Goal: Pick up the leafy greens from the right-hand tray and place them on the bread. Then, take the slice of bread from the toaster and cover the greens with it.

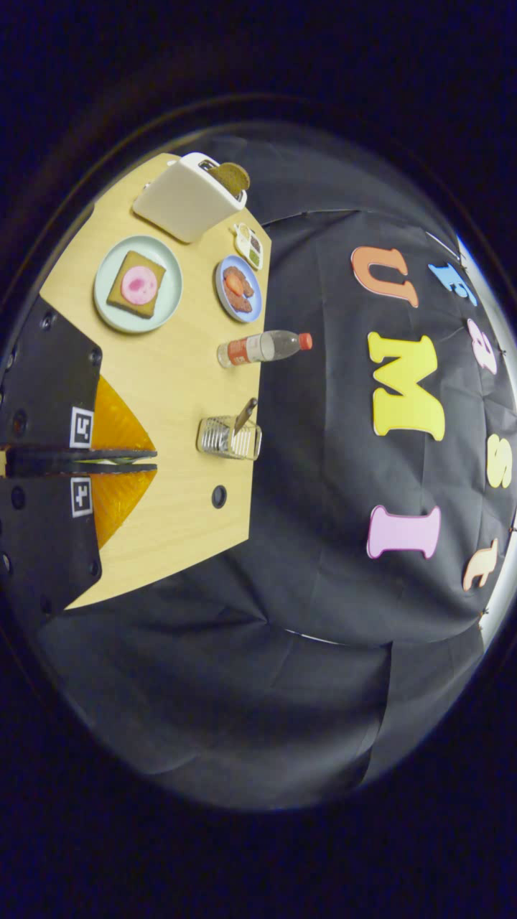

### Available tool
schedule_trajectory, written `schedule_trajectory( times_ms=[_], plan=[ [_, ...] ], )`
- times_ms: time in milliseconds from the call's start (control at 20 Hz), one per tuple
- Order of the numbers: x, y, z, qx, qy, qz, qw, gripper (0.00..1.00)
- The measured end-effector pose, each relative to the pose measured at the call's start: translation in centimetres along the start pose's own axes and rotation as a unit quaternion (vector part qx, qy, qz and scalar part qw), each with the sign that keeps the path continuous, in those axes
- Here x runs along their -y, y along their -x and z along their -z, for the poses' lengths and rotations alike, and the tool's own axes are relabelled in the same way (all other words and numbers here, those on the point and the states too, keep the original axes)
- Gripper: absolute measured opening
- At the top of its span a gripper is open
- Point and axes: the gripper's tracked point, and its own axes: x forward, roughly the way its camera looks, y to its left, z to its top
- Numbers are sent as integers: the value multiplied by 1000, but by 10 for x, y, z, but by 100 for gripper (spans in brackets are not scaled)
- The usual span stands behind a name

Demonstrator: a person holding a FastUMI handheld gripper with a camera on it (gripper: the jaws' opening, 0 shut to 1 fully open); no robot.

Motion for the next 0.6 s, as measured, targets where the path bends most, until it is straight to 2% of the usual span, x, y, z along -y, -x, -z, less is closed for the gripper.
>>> schedule_trajectory(
  times_ms=[100,350,600],
  plan=[
    [-43,3,-8,2,9,-5,1000,1],
    [-178,1,-10,-13,-1,-65,998,0],
    [-289,-3,-9,-26,-56,-140,988,0]
  ],
)
